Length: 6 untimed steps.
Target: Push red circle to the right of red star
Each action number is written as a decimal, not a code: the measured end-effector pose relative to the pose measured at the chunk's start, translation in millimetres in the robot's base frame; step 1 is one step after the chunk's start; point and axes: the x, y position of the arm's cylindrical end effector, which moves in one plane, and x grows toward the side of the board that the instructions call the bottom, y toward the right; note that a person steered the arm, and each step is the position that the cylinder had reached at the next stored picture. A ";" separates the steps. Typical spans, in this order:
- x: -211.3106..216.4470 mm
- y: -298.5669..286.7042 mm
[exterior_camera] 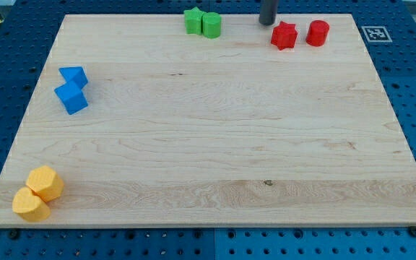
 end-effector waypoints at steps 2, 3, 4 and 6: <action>75.1 0.5; 85.7 1.2; 53.4 0.3; 0.2 64.5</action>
